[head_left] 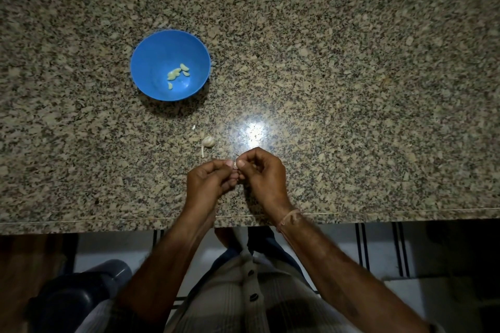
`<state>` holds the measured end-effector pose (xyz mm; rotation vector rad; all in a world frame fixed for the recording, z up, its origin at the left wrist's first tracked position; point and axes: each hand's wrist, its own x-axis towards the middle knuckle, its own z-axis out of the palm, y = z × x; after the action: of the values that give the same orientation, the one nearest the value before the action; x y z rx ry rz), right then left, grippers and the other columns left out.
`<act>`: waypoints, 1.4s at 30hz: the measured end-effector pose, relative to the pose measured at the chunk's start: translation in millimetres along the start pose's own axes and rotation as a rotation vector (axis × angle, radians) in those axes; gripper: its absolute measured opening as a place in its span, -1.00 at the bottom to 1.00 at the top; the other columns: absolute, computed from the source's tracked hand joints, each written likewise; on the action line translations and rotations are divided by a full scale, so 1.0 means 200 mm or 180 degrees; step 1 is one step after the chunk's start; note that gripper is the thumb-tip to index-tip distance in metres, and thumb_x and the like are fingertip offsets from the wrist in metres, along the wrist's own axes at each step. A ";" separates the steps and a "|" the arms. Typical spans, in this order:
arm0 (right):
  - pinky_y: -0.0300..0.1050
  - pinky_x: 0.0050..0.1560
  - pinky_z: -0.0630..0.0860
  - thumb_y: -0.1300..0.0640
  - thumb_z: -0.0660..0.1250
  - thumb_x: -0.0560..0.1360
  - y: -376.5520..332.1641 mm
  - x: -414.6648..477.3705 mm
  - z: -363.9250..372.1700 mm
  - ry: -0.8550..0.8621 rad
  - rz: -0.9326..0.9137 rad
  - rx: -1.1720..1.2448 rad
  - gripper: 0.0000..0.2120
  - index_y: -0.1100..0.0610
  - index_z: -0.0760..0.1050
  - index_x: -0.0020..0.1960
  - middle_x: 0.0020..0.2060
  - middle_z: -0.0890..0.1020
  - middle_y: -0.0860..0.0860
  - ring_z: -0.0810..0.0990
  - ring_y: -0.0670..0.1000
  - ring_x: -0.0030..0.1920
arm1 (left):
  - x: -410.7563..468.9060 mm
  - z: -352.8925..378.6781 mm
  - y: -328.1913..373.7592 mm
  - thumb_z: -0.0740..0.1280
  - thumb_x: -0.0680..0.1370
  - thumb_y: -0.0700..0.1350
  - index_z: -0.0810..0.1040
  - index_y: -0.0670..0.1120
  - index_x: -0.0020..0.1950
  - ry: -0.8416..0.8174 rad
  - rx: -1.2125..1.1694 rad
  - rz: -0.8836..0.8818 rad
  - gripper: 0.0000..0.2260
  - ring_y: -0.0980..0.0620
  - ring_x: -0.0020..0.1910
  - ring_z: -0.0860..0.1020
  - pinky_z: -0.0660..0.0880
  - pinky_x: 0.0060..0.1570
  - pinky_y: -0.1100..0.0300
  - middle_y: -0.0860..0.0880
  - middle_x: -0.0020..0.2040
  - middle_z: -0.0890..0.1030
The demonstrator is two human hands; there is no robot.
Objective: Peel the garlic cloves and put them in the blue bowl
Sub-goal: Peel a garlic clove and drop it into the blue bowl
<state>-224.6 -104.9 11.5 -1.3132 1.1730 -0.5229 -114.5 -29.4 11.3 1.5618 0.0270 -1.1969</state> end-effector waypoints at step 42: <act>-0.03 -0.07 0.68 0.28 0.50 0.53 -0.02 -0.02 -0.05 -0.0383 -0.0583 -0.0550 -0.94 0.15 0.69 -0.10 -0.21 0.73 -0.03 0.72 0.02 -0.14 | 0.03 -0.04 0.04 0.39 0.65 -0.16 0.65 -0.21 -0.15 -0.0195 0.0578 -0.0219 -0.79 0.06 -0.44 0.43 0.35 -0.41 0.21 -0.08 -0.38 0.55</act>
<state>-233.0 -106.7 18.6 -1.5892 1.0215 -0.4750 -100.7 -29.5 11.3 1.6920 -0.0704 -1.3311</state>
